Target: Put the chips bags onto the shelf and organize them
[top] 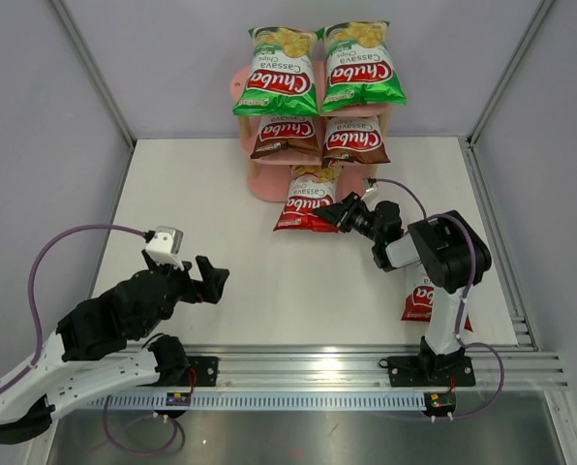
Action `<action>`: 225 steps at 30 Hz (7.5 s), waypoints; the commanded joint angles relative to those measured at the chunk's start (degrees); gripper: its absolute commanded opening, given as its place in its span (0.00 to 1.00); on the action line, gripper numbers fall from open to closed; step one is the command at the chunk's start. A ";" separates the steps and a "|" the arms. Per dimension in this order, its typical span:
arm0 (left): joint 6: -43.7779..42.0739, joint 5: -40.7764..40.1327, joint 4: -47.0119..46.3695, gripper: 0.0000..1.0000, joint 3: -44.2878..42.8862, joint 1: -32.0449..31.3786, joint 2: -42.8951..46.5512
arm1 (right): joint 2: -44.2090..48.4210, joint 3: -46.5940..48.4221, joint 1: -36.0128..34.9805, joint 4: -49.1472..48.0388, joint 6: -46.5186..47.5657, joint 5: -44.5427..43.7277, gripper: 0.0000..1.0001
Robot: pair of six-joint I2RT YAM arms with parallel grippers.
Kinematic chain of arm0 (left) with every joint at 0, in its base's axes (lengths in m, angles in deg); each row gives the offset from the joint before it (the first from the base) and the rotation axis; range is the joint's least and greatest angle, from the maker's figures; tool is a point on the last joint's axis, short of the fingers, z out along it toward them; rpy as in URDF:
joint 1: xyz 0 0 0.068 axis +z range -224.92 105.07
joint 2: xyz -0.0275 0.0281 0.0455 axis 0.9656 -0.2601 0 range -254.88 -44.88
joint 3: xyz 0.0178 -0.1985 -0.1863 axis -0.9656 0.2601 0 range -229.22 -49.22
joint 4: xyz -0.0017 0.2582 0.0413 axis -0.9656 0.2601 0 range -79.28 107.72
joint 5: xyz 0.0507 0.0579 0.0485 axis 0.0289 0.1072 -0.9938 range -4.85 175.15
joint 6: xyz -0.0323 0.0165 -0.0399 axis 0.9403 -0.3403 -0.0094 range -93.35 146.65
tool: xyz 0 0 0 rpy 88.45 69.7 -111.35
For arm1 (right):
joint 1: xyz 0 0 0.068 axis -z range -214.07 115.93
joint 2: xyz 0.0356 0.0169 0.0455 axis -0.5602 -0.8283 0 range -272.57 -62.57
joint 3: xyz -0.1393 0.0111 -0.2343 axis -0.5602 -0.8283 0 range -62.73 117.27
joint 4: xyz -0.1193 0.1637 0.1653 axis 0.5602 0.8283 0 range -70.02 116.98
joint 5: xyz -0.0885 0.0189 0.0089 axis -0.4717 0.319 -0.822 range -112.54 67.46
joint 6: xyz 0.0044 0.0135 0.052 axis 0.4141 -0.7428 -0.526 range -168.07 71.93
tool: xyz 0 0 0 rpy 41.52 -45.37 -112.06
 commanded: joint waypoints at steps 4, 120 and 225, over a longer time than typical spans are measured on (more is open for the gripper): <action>-2.46 0.54 -1.35 0.99 0.54 -0.20 6.10 | -6.06 9.66 1.10 -2.57 -5.99 6.97 0.20; 14.41 41.37 -60.56 0.99 0.02 -0.38 -49.73 | 86.98 11.77 1.53 112.83 22.92 -36.61 0.99; 28.30 3.77 -94.08 0.11 34.47 -5.30 -23.15 | 56.00 -31.29 -19.03 8.53 -10.92 -16.13 0.99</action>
